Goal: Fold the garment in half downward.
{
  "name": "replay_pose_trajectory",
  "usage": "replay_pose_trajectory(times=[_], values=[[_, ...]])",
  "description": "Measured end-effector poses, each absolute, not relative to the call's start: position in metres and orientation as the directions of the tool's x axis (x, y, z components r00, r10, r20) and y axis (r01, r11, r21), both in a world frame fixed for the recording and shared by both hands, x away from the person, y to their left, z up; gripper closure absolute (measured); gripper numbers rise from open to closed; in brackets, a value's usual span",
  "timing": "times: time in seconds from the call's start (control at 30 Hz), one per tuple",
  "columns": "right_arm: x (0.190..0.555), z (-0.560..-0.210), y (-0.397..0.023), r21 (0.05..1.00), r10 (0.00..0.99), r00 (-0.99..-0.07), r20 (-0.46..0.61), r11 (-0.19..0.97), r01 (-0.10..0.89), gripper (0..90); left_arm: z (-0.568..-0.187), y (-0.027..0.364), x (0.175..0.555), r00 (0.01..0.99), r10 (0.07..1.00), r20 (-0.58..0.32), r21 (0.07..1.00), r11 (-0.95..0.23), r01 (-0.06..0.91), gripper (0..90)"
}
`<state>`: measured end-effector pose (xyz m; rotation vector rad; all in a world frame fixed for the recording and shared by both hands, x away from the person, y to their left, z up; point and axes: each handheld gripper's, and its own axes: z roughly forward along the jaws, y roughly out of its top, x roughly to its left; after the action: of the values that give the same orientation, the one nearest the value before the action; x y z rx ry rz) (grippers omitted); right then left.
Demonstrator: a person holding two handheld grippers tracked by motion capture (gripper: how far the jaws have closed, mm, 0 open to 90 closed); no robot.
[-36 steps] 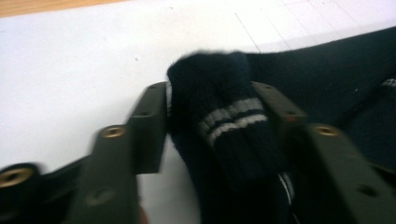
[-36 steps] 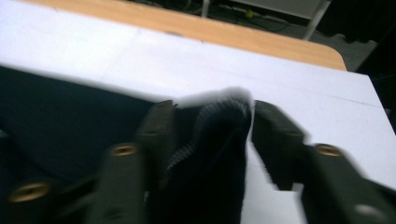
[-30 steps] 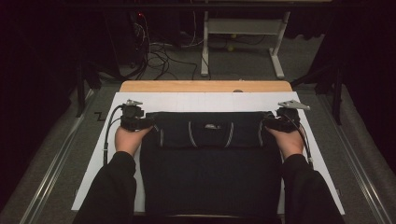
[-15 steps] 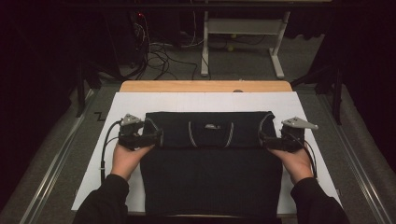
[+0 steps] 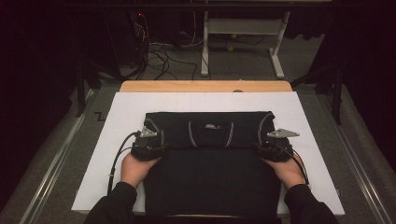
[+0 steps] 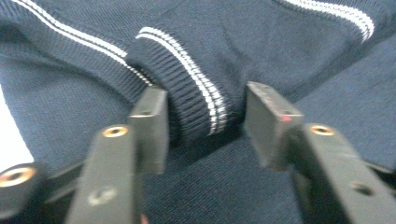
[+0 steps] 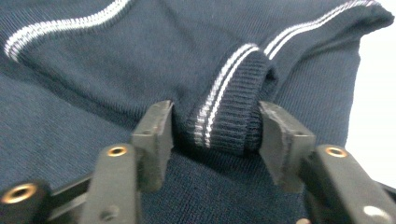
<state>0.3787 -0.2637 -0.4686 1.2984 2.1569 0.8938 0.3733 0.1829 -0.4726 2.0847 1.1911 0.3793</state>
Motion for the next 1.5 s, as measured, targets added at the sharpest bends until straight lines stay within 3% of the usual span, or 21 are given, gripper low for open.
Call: replay_pose_trajectory(times=[0.17,0.23,0.63,0.93,1.27,1.5], values=[[0.378,-0.468,-0.263,0.730,0.887,-0.458,-0.057,0.350,0.587,72.9,-0.473,0.180,0.372,0.547,0.833,-0.079,0.703,-0.343,0.623,67.6],[0.377,-0.467,-0.260,0.729,0.883,-0.465,-0.070,0.363,0.580,75.1,-0.471,0.180,0.372,0.546,0.834,-0.083,0.707,-0.337,0.622,71.8],[0.324,-0.438,-0.269,0.816,0.840,-0.536,-0.077,0.363,0.451,75.0,-0.440,0.192,0.325,0.605,0.791,-0.092,0.782,-0.319,0.535,72.5],[0.280,-0.445,-0.281,0.821,0.832,-0.552,-0.056,0.353,0.448,75.0,-0.447,0.196,0.276,0.645,0.755,-0.120,0.772,-0.337,0.538,72.4],[0.266,-0.466,-0.283,0.790,0.834,-0.549,-0.047,0.368,0.491,73.7,-0.470,0.198,0.274,0.635,0.759,-0.145,0.712,-0.366,0.600,71.4],[0.267,-0.471,-0.283,0.781,0.835,-0.550,-0.036,0.366,0.505,70.0,-0.474,0.201,0.276,0.634,0.755,-0.167,0.710,-0.354,0.609,63.7]])
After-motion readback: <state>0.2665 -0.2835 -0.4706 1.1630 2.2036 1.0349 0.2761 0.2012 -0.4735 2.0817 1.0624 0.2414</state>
